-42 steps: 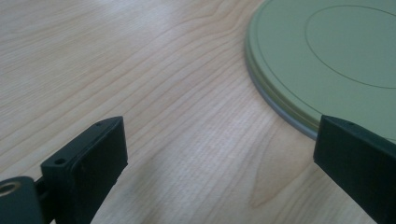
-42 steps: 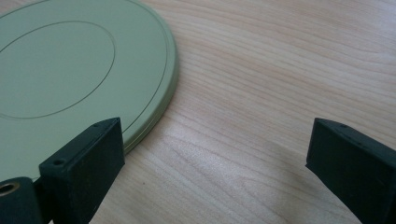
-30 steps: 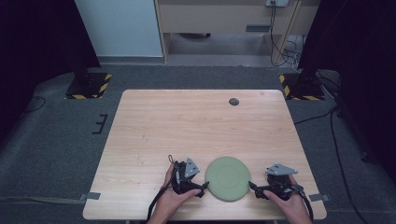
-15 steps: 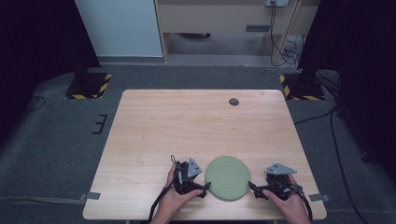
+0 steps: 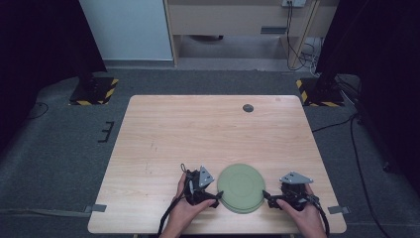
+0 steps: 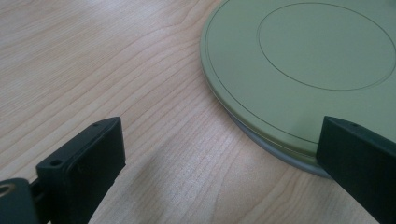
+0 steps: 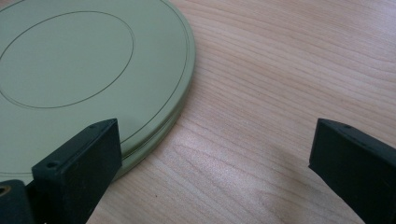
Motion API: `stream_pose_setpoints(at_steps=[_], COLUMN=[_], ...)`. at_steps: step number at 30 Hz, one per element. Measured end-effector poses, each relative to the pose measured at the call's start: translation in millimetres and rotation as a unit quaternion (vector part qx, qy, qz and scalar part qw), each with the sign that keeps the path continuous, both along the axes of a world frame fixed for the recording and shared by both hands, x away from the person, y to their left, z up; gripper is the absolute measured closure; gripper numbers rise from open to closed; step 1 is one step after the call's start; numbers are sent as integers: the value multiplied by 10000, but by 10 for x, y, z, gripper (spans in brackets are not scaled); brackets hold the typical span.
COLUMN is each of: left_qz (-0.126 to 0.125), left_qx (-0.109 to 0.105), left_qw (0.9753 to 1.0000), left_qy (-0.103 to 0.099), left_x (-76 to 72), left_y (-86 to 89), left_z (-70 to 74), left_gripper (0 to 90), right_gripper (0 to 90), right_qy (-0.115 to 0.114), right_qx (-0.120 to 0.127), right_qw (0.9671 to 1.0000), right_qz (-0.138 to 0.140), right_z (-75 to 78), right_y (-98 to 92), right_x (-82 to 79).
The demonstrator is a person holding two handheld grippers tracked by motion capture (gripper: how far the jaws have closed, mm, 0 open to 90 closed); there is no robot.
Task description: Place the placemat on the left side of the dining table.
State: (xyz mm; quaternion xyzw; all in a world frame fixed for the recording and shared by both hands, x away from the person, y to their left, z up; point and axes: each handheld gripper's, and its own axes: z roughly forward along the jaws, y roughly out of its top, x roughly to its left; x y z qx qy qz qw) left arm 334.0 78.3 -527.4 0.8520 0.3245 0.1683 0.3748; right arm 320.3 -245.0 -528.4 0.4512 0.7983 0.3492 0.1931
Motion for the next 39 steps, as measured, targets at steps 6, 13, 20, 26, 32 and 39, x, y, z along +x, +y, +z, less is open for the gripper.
stream_pose_setpoints(at_steps=[6,13,20,26,32,39], left_qz=[-82,-165,-133,-67,1,9], left_qx=[-71,-68,-18,33,22,-5], left_qw=[9999,9998,9999,10000,10000,10000], left_qy=[-28,-14,6,-51,-34,-39], left_x=[-45,-72,-60,-42,-8,1], left_y=[-9,-32,-49,-56,-57,-54], left_z=[31,35,17,20,13,11], left_gripper=[37,42,30,26,15,19], right_gripper=[55,61,49,38,31,39], right_qy=[-1,61,52,35,24,-8], right_qx=[81,39,-11,-50,-44,-62], right_qw=[9999,9996,9996,9997,9999,10000], right_qz=[113,283,287,216,103,34], right_z=[38,30,17,19,15,14], right_y=[-2,21,35,55,64,68], right_x=[-31,-55,-54,-38,-14,0])
